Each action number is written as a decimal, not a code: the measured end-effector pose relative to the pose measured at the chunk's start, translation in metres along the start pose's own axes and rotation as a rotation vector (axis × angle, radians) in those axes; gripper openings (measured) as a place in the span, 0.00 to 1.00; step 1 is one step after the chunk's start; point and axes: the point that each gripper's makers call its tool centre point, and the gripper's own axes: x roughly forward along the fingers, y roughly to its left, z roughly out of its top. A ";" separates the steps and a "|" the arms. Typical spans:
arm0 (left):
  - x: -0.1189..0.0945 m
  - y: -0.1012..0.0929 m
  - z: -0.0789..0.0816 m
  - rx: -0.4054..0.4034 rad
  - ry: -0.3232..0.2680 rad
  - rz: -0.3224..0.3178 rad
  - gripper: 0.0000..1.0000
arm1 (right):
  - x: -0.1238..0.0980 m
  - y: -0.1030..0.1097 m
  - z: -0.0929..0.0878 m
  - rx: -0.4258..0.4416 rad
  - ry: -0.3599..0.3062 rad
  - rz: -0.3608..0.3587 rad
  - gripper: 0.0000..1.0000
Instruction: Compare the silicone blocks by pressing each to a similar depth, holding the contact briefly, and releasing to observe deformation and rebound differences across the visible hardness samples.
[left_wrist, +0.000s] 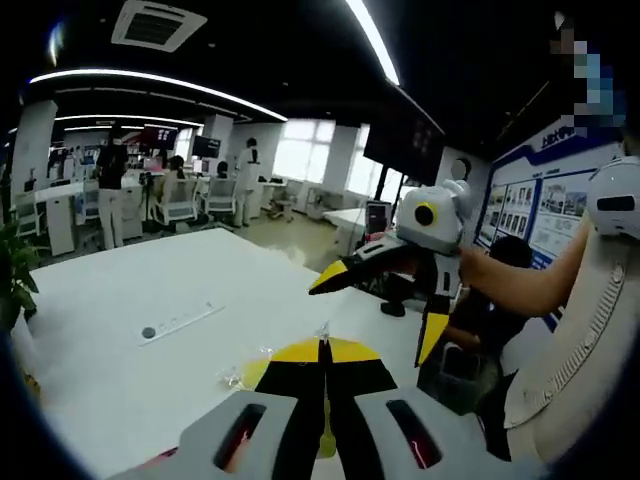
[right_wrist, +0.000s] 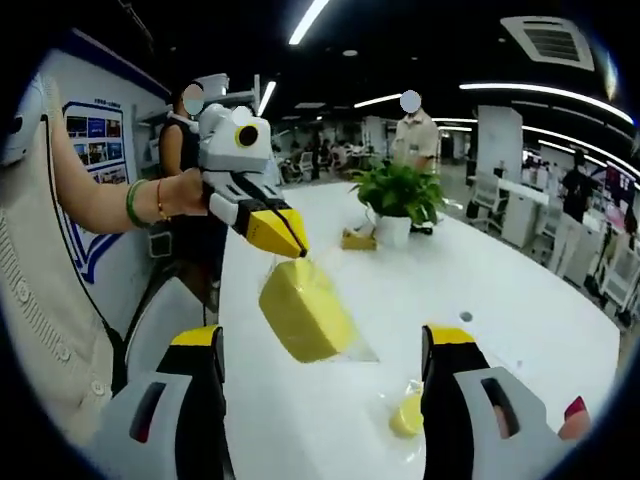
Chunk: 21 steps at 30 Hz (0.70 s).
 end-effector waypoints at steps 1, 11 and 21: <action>0.001 -0.001 0.000 0.003 0.003 -0.003 0.00 | 0.004 0.001 -0.001 -0.007 0.013 0.008 0.75; 0.006 -0.010 -0.004 0.023 0.041 -0.045 0.00 | 0.031 0.007 -0.007 -0.026 0.065 0.079 0.74; 0.009 -0.013 -0.007 0.034 0.064 -0.061 0.00 | 0.045 0.010 -0.012 -0.030 0.094 0.139 0.67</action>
